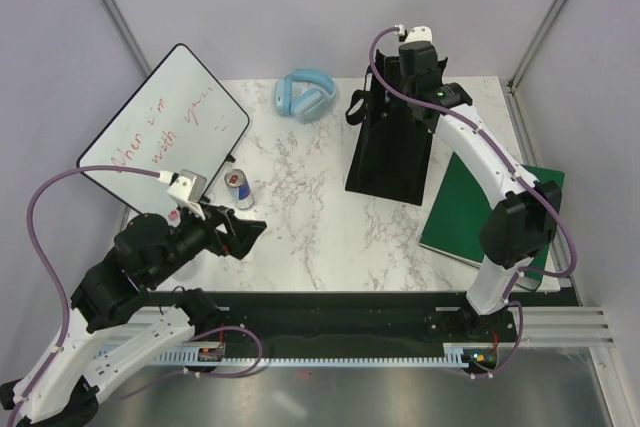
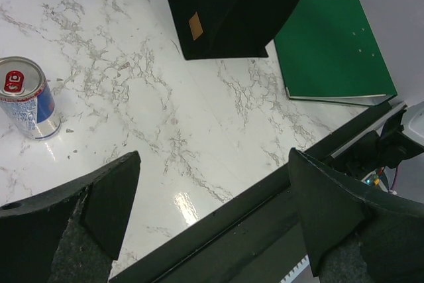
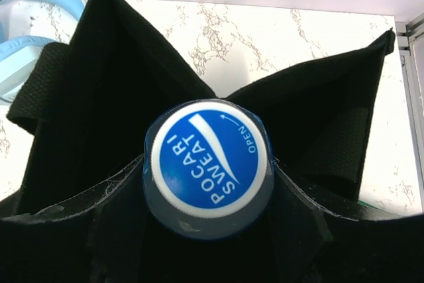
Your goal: Place the beverage into the canvas bag
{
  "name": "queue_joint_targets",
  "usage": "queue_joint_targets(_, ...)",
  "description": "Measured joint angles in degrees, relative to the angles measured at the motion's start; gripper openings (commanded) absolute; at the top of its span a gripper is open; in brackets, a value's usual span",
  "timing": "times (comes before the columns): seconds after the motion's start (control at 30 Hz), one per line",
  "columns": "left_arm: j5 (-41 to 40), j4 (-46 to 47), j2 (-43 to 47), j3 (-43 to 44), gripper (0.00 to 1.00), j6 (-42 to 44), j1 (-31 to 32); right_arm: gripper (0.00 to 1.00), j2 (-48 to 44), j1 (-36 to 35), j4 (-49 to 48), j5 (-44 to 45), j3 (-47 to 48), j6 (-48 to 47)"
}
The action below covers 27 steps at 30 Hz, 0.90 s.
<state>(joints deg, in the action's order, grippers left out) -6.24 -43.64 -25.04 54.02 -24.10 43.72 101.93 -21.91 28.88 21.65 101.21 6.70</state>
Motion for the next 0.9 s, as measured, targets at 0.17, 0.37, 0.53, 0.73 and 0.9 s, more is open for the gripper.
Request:
queue_joint_targets(0.17, 0.17, 0.00, 0.00, 0.00, 1.00, 0.00, 0.00, 0.00, -0.72, 0.07, -1.70, -0.33, -1.46, 0.22)
queue_joint_targets(0.37, 0.35, 0.00, -0.07, 0.00, 1.00, 0.00, 0.00, 0.00, 0.15, 0.20, 0.98, -1.57, 1.36, -0.17)
queue_joint_targets(0.53, 0.35, 0.00, -0.24, 0.00, 1.00, -0.02, 0.00, 0.00, 2.67, 0.24, 5.79, -4.83, 7.41, -0.46)
queue_joint_targets(0.73, 0.39, 0.02, -0.26, 0.00, 1.00, -0.04, 0.00, 0.00, 2.64, 0.02, 6.40, -8.39, 8.70, -0.42)
queue_joint_targets(0.9, 0.55, 0.02, -0.20, 0.00, 1.00, -0.09, 0.00, 0.00, 1.29, 0.00, 5.62, -11.41, 4.79, -0.50)
